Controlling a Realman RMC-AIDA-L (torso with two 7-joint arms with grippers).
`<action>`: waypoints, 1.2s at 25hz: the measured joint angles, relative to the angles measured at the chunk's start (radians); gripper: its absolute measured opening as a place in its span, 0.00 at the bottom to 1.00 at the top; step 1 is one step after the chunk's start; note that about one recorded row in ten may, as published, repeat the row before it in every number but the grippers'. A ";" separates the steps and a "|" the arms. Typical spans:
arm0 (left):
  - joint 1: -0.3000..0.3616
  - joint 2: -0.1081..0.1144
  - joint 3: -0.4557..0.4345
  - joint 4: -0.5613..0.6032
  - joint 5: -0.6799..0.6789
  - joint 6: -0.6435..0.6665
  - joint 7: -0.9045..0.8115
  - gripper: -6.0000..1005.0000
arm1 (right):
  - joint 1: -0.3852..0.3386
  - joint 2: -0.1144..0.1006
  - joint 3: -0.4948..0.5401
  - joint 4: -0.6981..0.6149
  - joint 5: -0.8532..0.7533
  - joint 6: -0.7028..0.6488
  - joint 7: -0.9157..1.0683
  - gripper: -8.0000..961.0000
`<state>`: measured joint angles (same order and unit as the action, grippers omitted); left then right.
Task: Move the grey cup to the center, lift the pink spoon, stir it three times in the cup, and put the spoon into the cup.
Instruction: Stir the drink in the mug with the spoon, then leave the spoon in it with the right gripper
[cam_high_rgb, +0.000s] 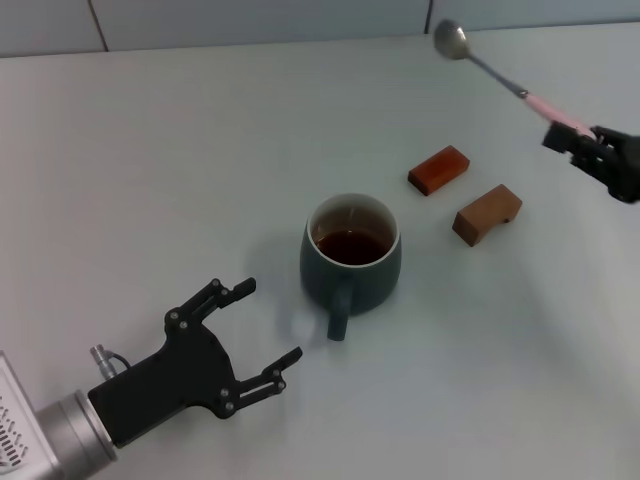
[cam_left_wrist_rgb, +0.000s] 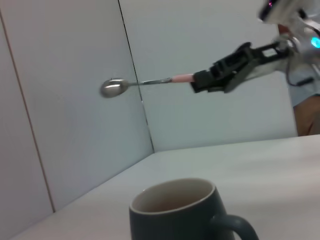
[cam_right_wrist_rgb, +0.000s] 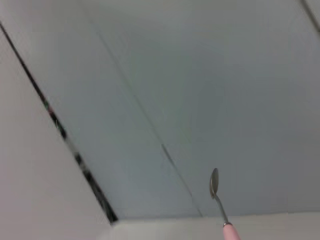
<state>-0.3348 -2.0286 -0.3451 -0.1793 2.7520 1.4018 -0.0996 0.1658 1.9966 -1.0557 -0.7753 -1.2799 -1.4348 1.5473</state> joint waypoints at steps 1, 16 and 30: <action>-0.002 -0.002 0.000 0.000 0.000 0.000 0.000 0.85 | 0.020 0.034 0.073 -0.168 -0.179 0.005 0.117 0.12; 0.003 -0.023 -0.009 0.012 -0.004 0.000 0.003 0.85 | 0.257 0.044 0.144 -0.854 -0.741 -0.272 0.771 0.12; -0.005 -0.027 -0.009 0.012 -0.005 0.000 -0.001 0.85 | 0.585 -0.041 0.142 -0.916 -0.988 -0.523 0.995 0.12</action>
<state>-0.3399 -2.0555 -0.3543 -0.1672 2.7470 1.4022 -0.1002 0.7504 1.9560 -0.9133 -1.6910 -2.2677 -1.9579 2.5426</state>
